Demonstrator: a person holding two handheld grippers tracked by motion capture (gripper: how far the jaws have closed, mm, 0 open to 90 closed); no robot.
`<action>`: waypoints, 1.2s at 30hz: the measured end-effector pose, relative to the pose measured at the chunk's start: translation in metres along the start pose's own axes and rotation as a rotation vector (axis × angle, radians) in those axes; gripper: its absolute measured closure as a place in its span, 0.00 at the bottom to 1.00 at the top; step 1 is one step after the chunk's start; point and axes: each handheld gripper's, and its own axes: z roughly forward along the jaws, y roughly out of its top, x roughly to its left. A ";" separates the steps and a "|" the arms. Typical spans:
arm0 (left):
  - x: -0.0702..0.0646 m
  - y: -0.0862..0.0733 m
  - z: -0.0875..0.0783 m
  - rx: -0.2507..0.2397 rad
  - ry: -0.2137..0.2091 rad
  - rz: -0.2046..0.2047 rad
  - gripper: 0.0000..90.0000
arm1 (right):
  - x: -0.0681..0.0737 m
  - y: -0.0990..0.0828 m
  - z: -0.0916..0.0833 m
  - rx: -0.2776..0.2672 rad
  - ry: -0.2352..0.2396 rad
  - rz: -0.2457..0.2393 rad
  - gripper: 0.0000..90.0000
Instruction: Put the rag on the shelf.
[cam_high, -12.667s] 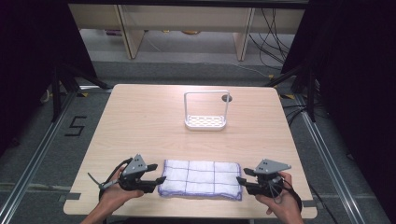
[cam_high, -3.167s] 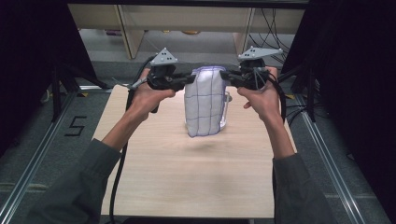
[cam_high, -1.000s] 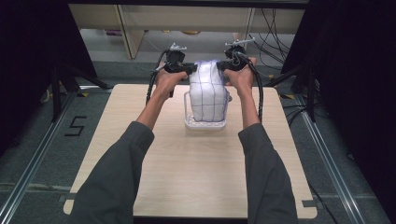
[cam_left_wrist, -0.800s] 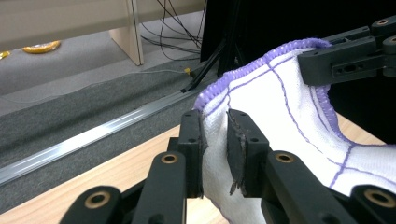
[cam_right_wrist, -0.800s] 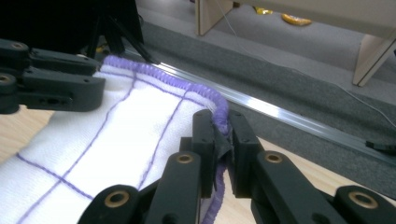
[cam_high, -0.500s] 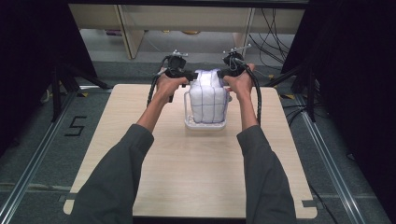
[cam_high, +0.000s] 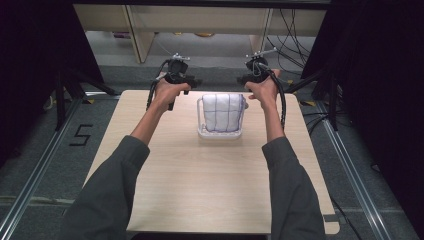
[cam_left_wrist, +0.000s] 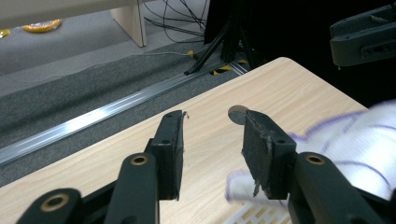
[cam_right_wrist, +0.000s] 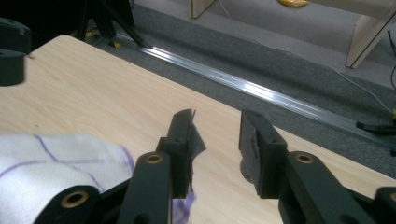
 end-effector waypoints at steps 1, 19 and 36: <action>0.000 -0.001 -0.004 -0.003 -0.009 0.018 0.63 | 0.000 0.000 -0.002 0.001 -0.003 -0.001 0.71; 0.000 -0.026 -0.045 0.010 -0.044 0.003 0.43 | -0.014 -0.021 -0.050 -0.088 0.038 0.040 0.49; -0.028 -0.070 -0.077 0.005 -0.119 0.056 0.33 | 0.002 -0.057 -0.075 -0.102 0.089 -0.031 0.43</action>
